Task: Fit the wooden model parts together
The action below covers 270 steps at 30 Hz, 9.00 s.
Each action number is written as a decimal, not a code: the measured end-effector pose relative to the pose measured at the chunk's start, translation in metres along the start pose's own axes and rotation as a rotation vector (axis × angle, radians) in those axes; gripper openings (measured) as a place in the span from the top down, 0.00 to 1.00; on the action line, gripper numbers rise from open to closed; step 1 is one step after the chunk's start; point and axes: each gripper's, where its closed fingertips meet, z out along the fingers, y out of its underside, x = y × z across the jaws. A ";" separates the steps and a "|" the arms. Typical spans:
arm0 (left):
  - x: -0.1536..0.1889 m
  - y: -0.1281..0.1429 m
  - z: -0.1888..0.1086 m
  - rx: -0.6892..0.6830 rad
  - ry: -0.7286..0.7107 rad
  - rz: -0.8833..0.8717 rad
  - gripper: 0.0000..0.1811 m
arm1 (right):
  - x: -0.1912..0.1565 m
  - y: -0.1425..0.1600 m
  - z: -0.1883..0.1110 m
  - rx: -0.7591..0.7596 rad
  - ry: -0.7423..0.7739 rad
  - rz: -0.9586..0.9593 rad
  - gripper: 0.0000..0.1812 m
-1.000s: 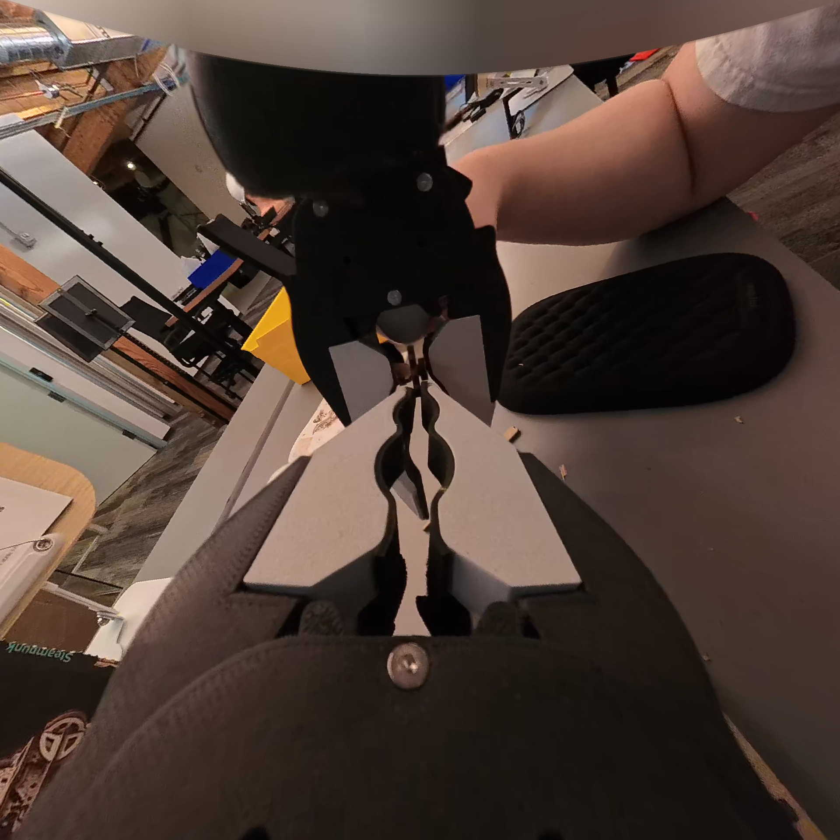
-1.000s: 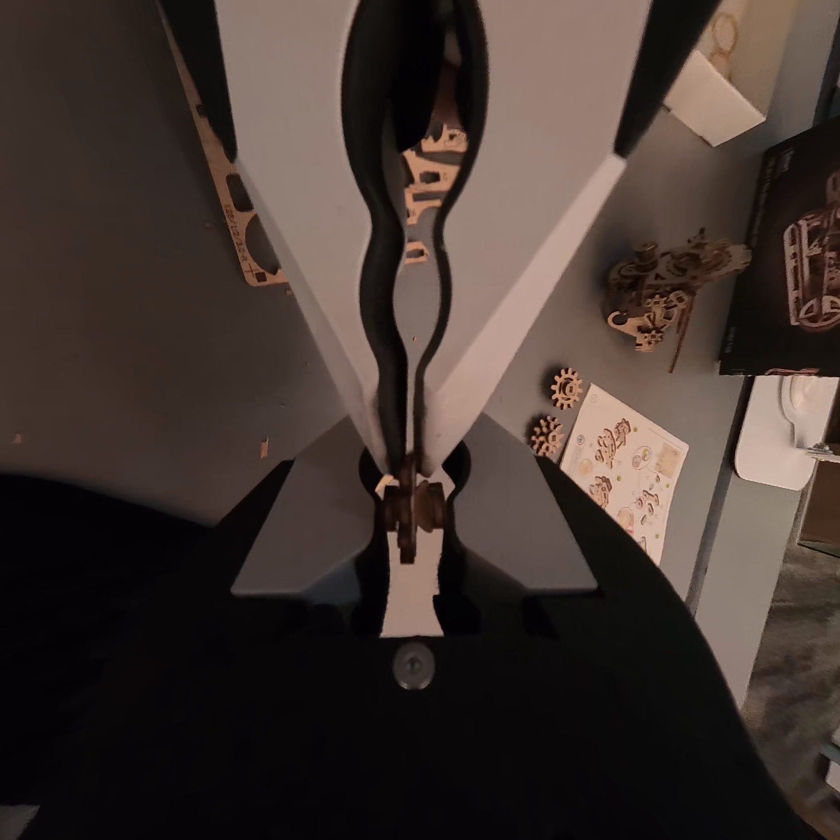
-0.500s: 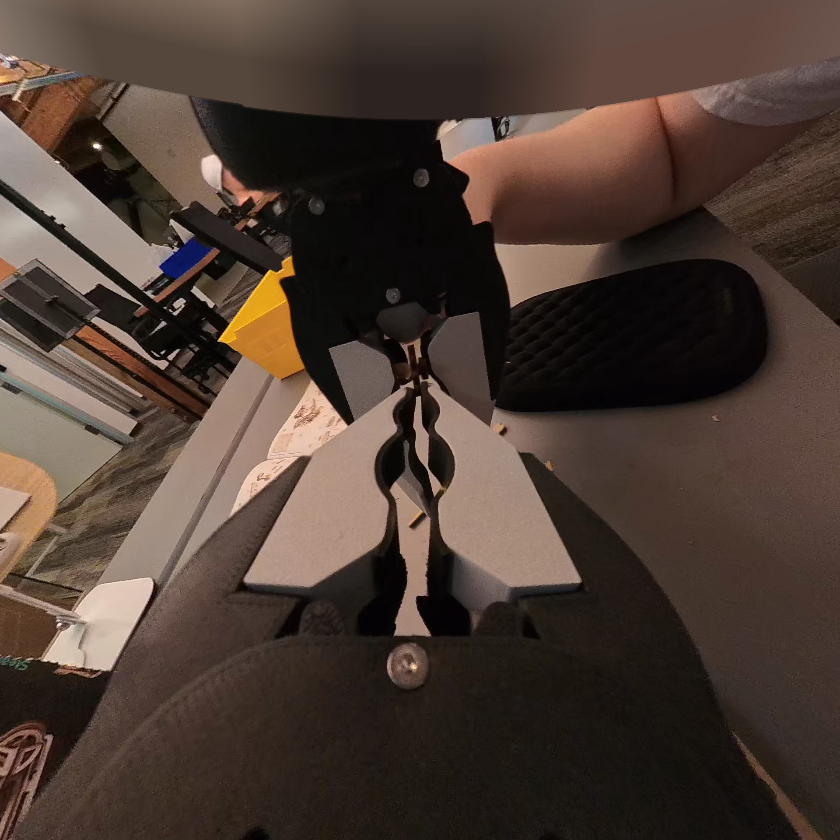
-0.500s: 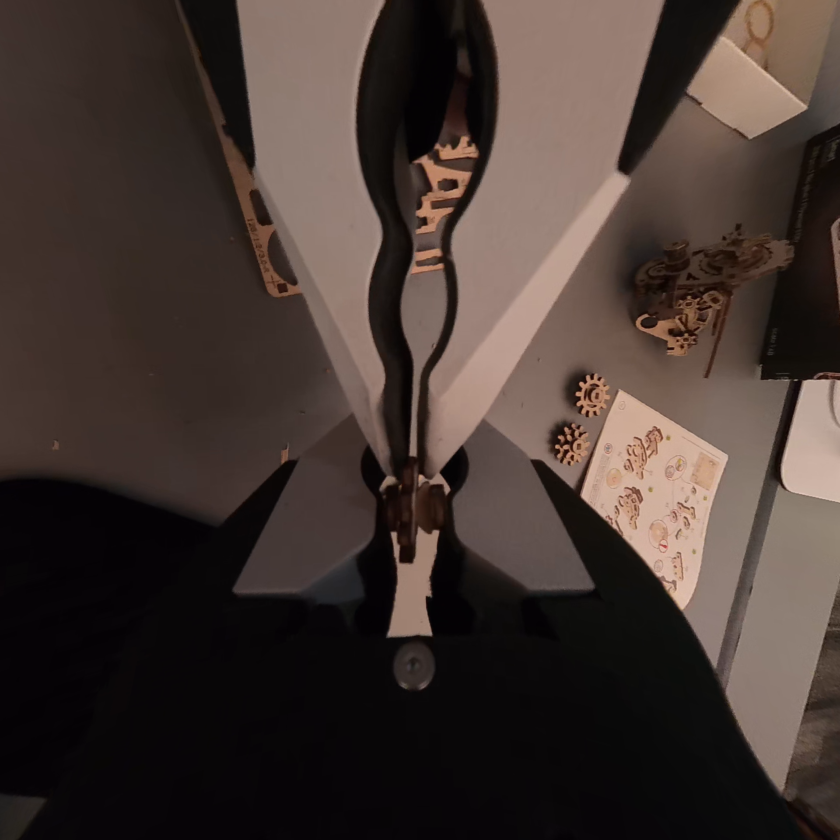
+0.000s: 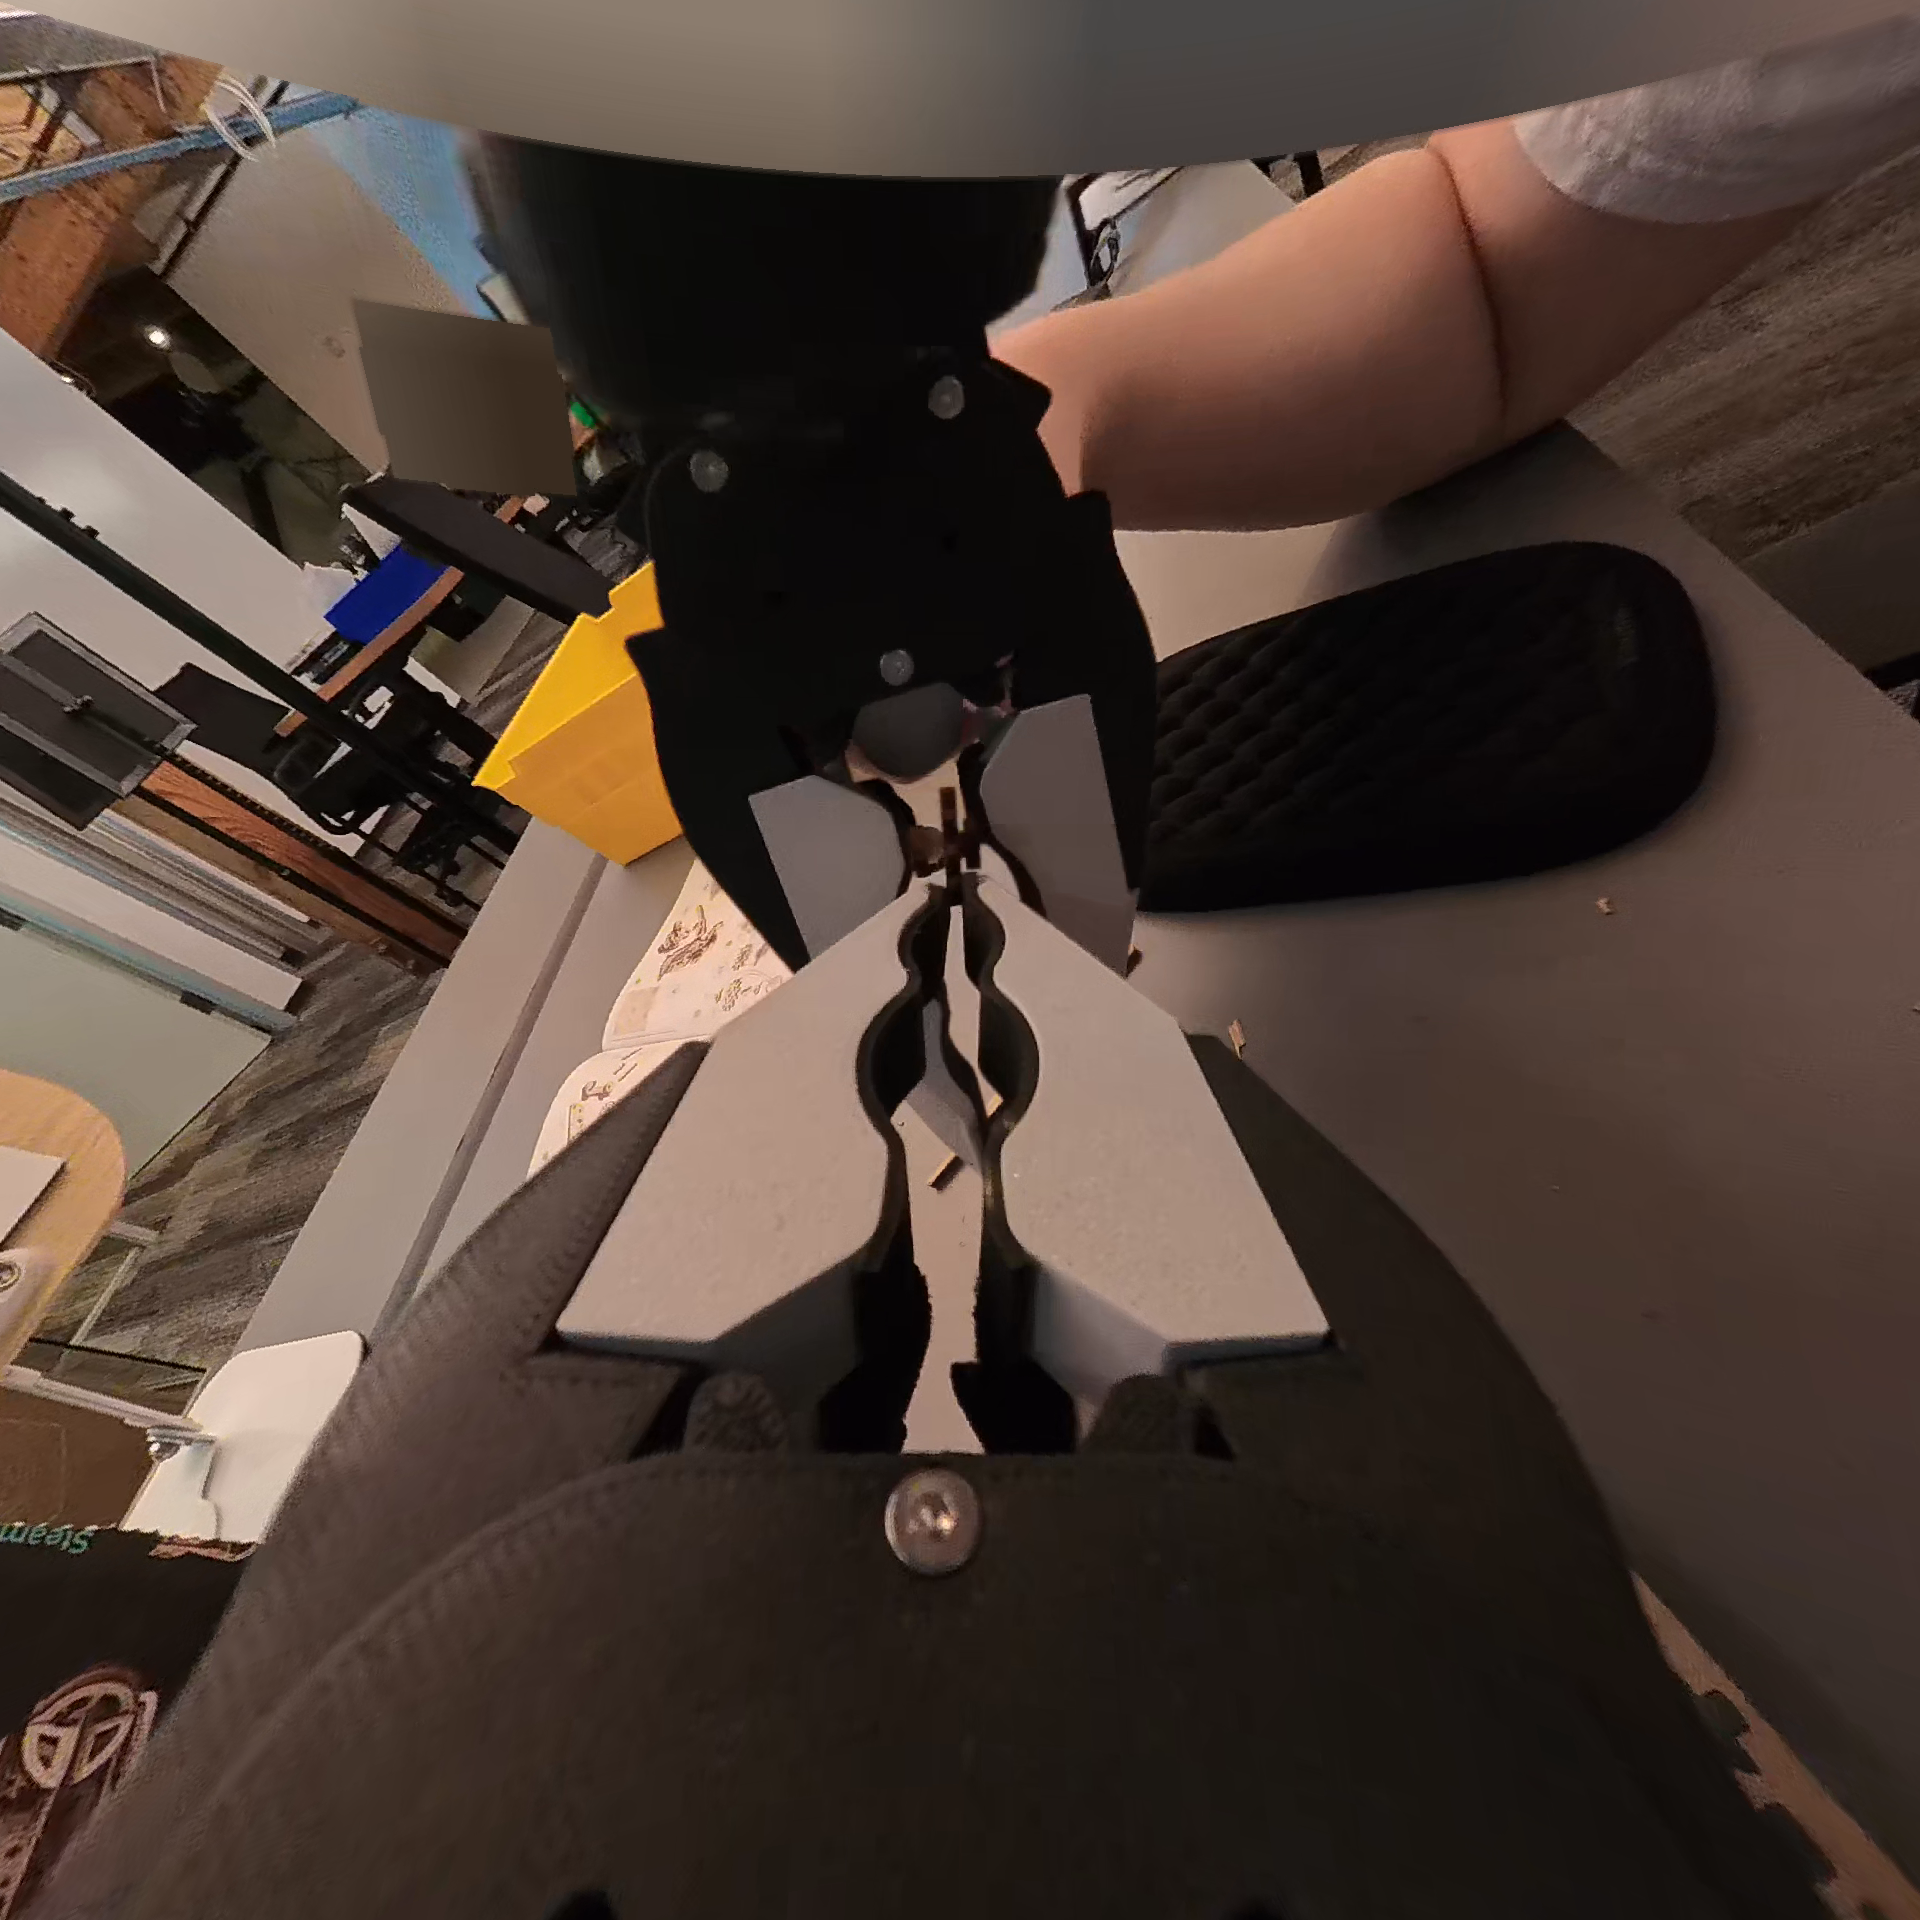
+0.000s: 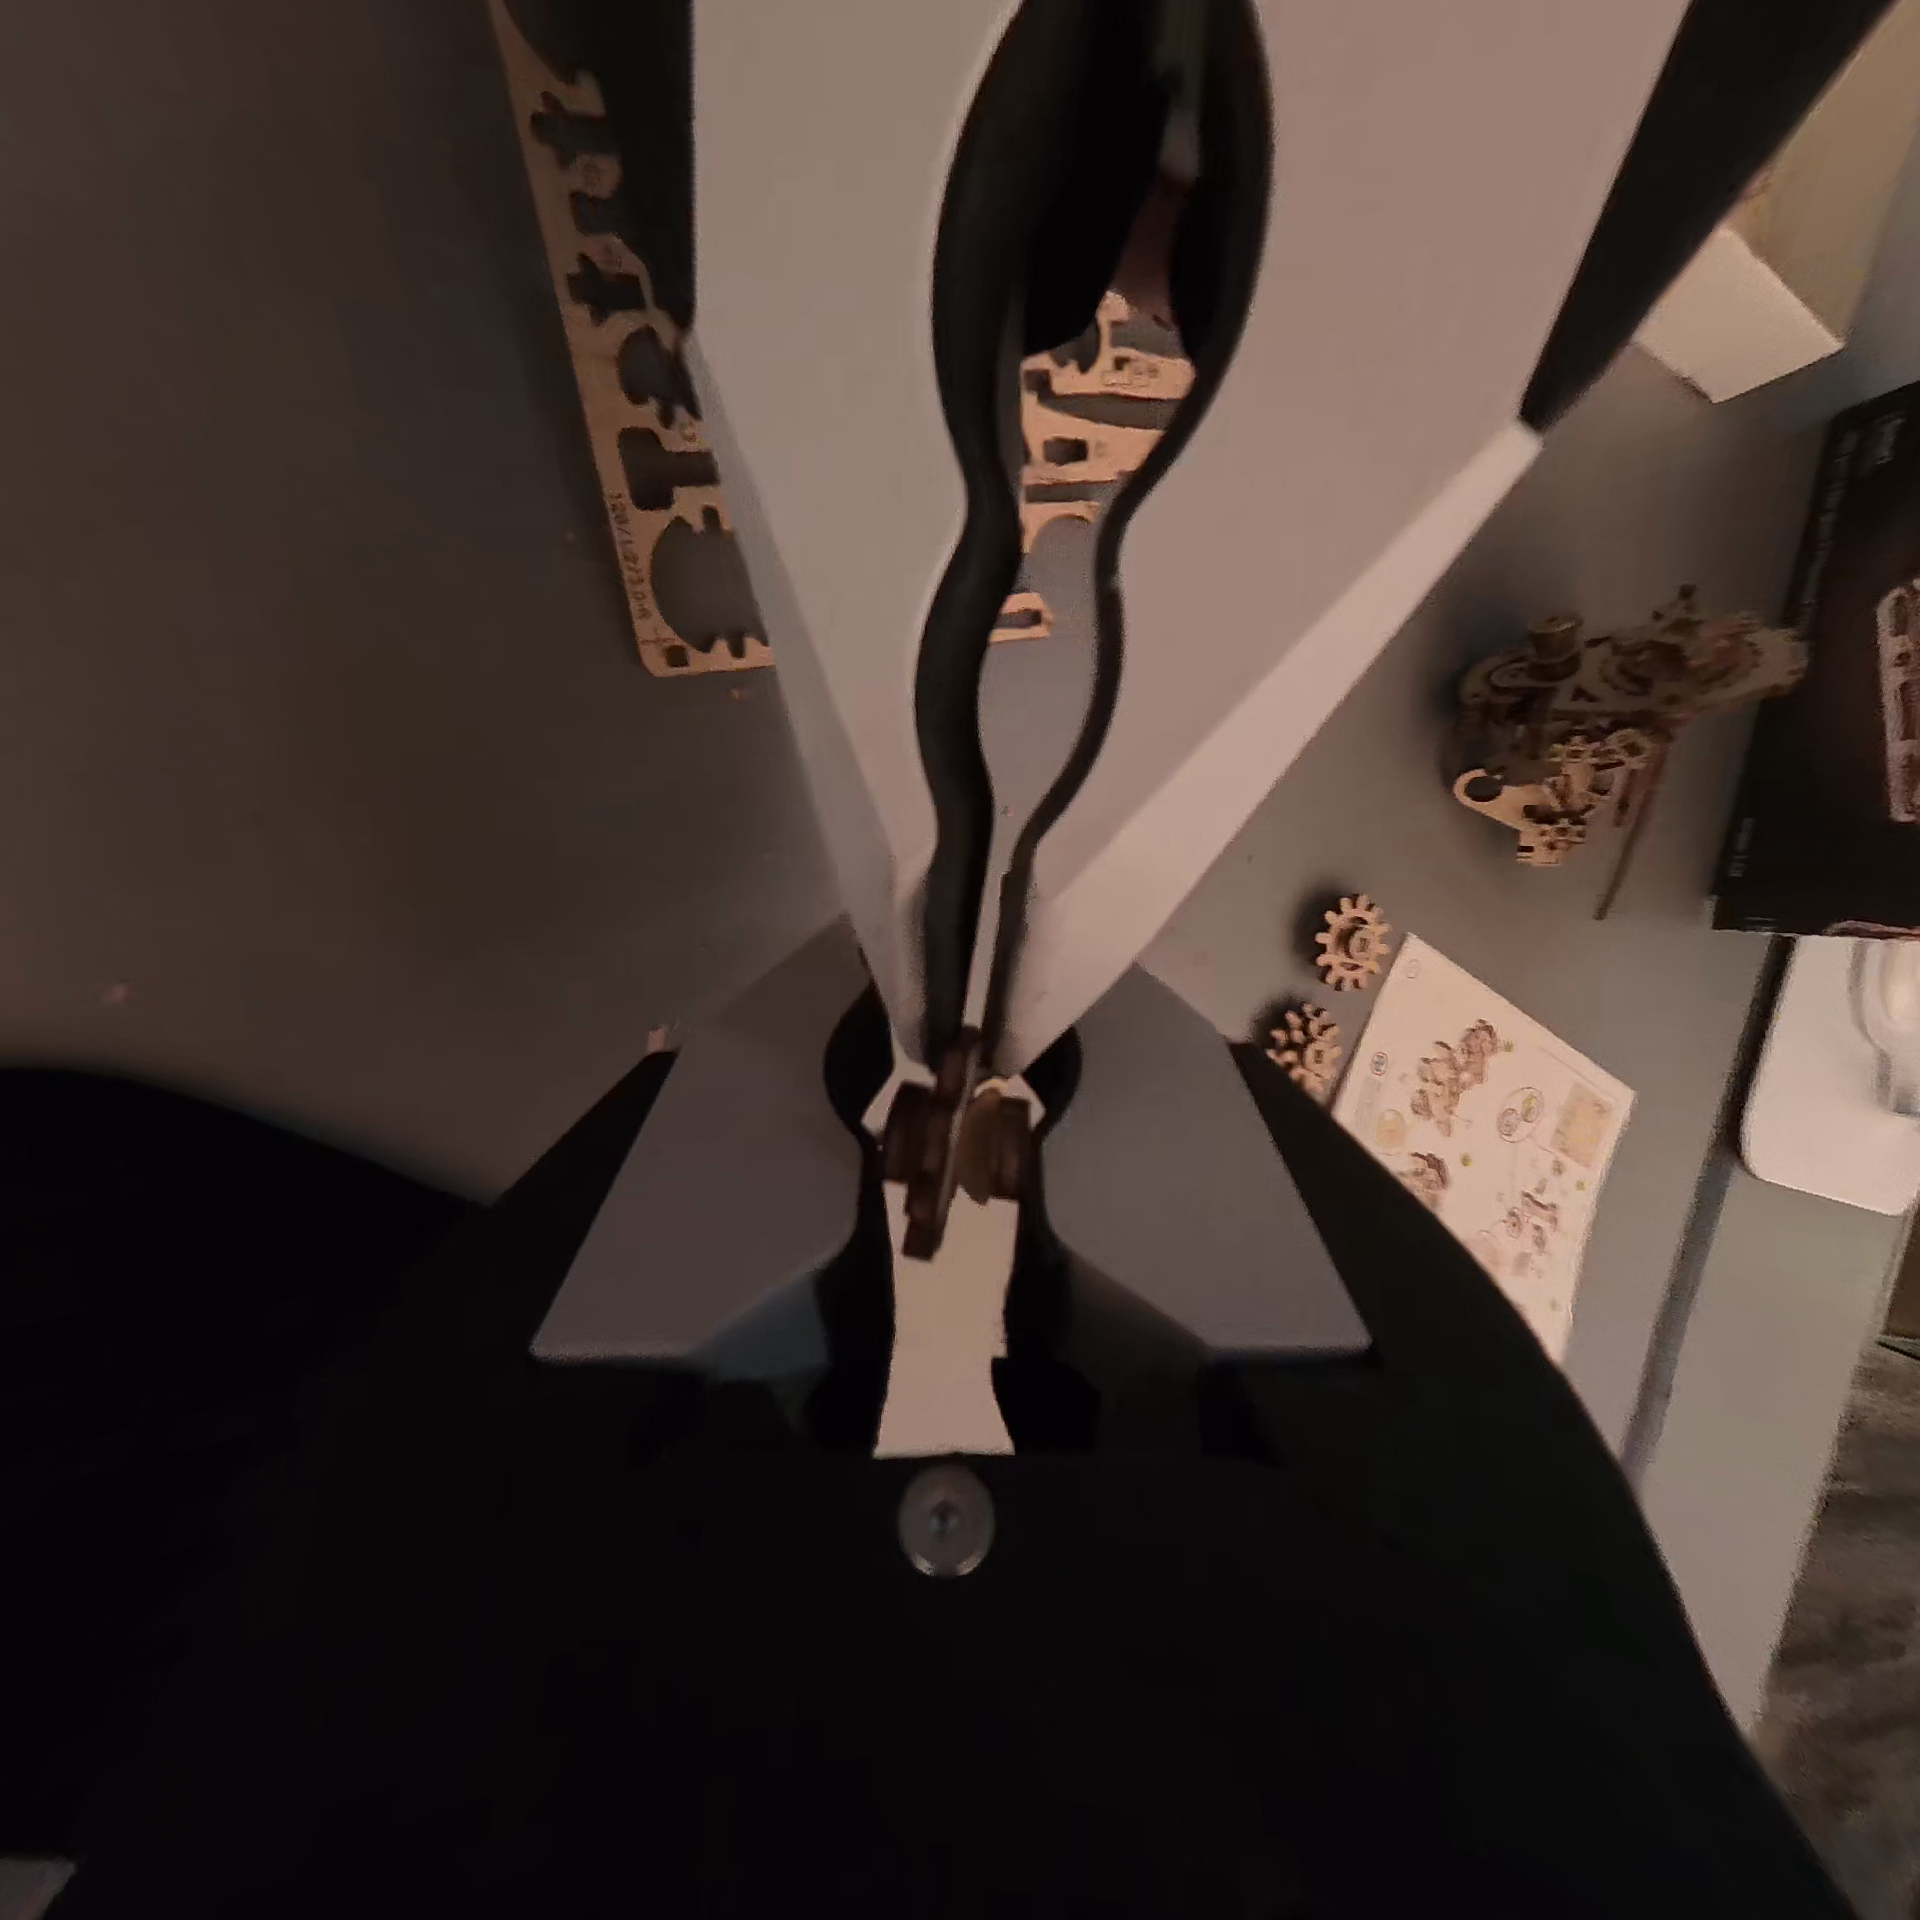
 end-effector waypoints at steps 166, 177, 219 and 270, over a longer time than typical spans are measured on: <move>-0.050 -0.065 0.039 -0.092 -0.093 0.271 0.54 | 0.052 -0.073 -0.121 0.718 0.513 -0.106 0.93; -0.046 -0.067 0.039 -0.081 -0.064 0.197 0.54 | 0.047 -0.071 -0.118 0.712 0.445 -0.139 0.92; -0.058 -0.073 0.015 -0.096 -0.057 0.108 0.91 | 0.058 -0.036 -0.091 0.469 0.358 -0.075 0.93; -0.095 -0.075 -0.004 0.178 -0.057 -0.146 1.00 | 0.061 -0.031 -0.146 0.848 -0.220 0.516 0.81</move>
